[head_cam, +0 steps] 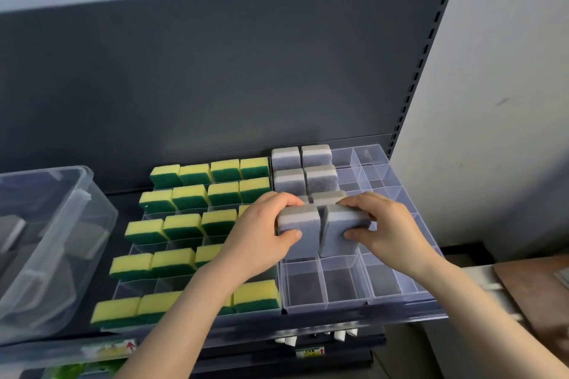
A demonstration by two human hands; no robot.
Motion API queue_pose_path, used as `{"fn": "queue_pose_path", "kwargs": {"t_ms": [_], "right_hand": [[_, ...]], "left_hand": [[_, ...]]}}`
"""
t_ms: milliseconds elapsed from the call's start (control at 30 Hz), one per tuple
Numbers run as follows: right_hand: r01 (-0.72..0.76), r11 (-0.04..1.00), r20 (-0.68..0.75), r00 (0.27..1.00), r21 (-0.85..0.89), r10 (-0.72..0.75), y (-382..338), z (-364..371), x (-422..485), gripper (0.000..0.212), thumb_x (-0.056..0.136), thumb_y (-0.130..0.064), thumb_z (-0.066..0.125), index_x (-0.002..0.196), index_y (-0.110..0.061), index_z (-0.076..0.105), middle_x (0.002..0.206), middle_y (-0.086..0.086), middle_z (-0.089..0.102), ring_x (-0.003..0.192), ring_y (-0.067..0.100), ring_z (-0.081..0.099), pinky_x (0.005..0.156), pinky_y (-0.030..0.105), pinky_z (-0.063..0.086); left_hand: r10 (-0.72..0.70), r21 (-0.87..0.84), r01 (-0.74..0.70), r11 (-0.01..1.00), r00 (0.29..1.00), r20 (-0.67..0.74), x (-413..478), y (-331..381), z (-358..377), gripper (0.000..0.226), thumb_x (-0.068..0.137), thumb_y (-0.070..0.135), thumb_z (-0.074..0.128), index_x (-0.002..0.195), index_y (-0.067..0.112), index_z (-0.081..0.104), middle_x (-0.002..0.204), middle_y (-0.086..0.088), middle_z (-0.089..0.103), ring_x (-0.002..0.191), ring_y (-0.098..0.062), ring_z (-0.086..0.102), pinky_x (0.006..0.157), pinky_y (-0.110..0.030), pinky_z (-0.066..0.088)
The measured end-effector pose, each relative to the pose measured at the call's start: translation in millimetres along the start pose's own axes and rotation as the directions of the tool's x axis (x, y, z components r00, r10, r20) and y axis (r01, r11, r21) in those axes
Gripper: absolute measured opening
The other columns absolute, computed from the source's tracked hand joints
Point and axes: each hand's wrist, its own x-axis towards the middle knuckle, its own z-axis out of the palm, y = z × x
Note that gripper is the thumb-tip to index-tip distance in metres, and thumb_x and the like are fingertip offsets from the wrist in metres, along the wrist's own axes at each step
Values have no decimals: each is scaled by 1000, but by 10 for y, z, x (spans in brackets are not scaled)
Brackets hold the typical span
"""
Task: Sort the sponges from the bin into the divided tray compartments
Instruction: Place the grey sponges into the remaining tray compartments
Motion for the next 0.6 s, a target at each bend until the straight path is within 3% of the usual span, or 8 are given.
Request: {"fn": "queue_pose_path", "kwargs": {"t_ms": [133, 233, 367, 500, 600], "right_hand": [[-14, 1000, -7, 1000, -15, 14, 19, -18, 8, 45, 71, -8, 76, 113, -21, 64, 100, -15, 59, 89, 11, 58, 85, 25, 49], [-26, 999, 5, 1000, -18, 26, 29, -18, 11, 46, 72, -10, 76, 115, -21, 63, 104, -12, 61, 90, 11, 58, 86, 26, 50], [-37, 997, 69, 997, -65, 41, 10, 35, 26, 46, 74, -11, 75, 117, -20, 64, 109, -6, 65, 93, 13, 59, 87, 24, 48], [-27, 982, 145, 988, -186, 54, 11, 148, 21, 42, 74, -14, 72, 113, -24, 65, 109, -6, 66, 96, 18, 59, 76, 19, 41], [-33, 975, 158, 985, -219, 69, 34, 234, 4, 38, 73, -14, 69, 109, -26, 66, 106, -5, 67, 93, 21, 59, 74, 25, 45]], "left_hand": [[-21, 5, 21, 1000, 998, 53, 12, -32, 44, 40, 85, 20, 67, 121, 31, 53, 115, 21, 46, 106, 1, 47, 81, -6, 35], [-33, 95, 26, 995, 997, 74, 12, -75, 36, 40, 84, 22, 68, 121, 31, 54, 117, 19, 49, 105, -1, 48, 87, -15, 40], [-17, 213, -6, 977, 994, 105, 28, -53, 42, 44, 85, 24, 67, 126, 28, 54, 125, 15, 52, 112, -5, 50, 92, -16, 41], [-40, 279, -3, 960, 988, 149, 55, -82, 115, 44, 86, 24, 66, 128, 26, 54, 128, 11, 55, 114, -8, 52, 89, -17, 41], [-57, 299, 6, 954, 986, 159, 71, -111, 152, 44, 86, 23, 67, 128, 26, 55, 128, 9, 56, 114, -9, 53, 88, -17, 41]]}}
